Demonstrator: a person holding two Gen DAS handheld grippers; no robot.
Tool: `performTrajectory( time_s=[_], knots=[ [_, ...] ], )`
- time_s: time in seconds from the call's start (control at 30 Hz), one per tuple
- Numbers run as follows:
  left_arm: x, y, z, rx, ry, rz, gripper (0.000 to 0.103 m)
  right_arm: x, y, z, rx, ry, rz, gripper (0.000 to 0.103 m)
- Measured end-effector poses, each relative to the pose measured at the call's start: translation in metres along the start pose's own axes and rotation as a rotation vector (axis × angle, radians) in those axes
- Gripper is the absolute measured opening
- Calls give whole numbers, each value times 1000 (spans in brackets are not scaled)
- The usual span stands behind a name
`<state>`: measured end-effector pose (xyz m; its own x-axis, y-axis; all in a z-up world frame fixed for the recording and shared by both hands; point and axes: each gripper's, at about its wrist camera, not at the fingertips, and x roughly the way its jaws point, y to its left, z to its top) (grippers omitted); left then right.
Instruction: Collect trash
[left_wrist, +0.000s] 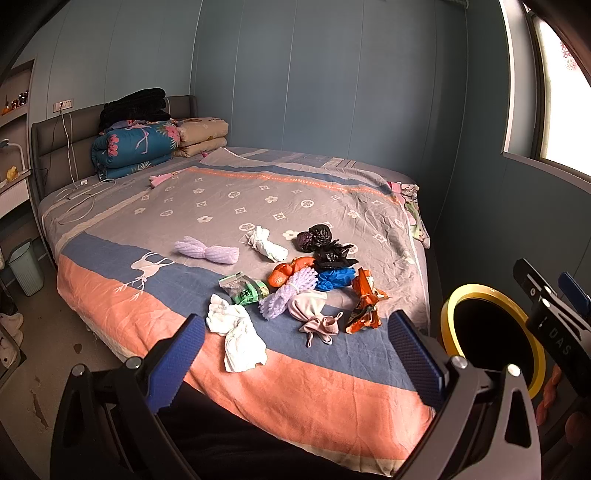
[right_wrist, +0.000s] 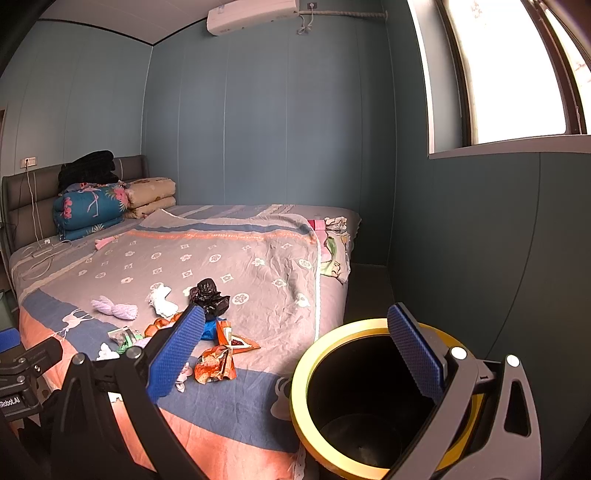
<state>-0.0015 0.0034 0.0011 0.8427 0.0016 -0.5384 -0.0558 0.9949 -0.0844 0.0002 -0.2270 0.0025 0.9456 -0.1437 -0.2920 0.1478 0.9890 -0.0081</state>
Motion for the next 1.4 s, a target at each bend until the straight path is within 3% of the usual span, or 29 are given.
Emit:
performTrajectory(
  time_s=[1.4],
  knots=[
    [1,-1,-1,2,2,2,96,14,-1,-6,7,9,-5,95]
  ],
)
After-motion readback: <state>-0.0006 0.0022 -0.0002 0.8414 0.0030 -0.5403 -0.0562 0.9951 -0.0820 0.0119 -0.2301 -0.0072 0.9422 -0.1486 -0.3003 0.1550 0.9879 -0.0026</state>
